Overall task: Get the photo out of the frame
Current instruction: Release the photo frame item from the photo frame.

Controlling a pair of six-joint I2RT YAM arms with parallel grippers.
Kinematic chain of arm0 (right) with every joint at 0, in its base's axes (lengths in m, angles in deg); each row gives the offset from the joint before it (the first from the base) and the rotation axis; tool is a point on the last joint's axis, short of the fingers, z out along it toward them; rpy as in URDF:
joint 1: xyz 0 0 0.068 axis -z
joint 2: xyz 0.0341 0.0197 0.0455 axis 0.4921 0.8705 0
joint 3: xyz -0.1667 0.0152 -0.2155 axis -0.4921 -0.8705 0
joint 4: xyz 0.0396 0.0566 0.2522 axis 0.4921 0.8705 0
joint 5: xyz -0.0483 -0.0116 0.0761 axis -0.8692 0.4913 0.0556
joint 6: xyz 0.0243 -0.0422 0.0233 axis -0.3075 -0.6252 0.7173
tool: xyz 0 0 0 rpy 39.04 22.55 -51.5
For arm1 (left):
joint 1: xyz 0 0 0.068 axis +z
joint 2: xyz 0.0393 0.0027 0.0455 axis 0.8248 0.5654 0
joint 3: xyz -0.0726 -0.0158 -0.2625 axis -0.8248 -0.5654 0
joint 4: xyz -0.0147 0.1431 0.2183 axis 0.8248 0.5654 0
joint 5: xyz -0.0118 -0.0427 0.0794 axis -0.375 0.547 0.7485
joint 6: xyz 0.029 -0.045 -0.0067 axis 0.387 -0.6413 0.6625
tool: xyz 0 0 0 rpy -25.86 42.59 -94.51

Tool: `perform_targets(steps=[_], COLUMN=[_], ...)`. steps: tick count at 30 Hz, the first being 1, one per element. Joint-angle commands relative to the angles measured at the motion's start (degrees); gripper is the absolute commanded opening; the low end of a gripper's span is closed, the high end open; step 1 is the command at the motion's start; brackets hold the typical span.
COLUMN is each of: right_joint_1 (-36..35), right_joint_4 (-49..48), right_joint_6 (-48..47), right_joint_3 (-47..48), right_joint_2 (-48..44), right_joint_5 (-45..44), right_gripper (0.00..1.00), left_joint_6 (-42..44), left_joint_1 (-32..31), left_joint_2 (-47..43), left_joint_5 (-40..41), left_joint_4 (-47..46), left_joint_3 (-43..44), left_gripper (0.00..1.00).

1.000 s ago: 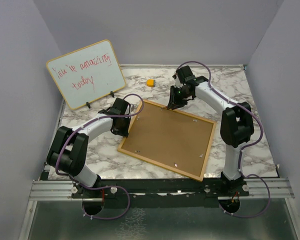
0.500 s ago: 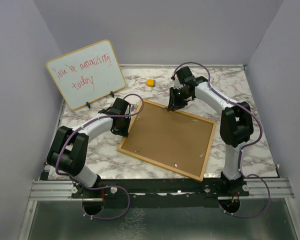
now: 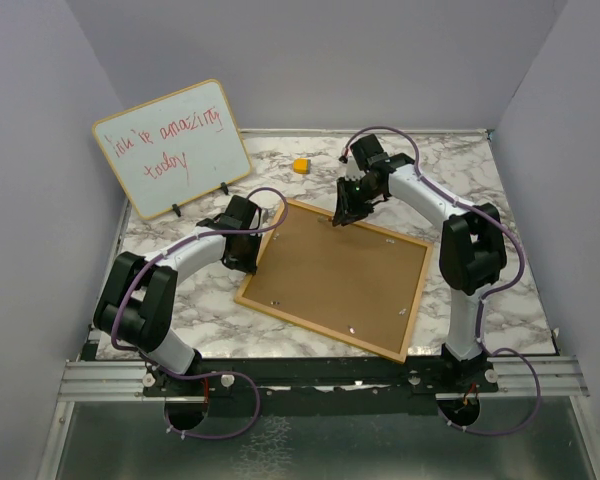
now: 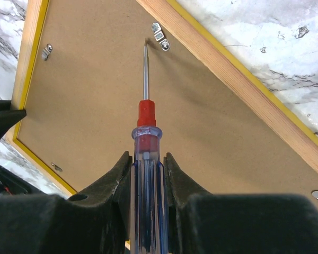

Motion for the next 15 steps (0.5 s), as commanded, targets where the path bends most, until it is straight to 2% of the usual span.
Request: perform_targets(steps=[1,7,15], right_joint_1=[-0.2,0.1,0.4], right_joint_4=[0.9,-0.5,-0.2], right_joint_6=[1.8,3.6,3.6], right_joint_3=[-0.4,-0.4,-0.8], right_joint_2=[-1.9,-4.4,-3.5], right_joint_5=[-4.7,-7.3,-6.1], right_gripper=[0.00,0.01,0.01], left_joint_6=[-0.1,-0.2,-0.2], left_joint_1=[-0.4,-0.4,-0.4], left_joint_2=[2.3,2.4,2.6], left_joint_5=[-0.9,-0.8,-0.8], left_joint_4=[-0.2,-0.2,-0.2], left_joint_3=[-0.4,-0.3,-0.2], left_gripper=[0.07,0.07,0.07])
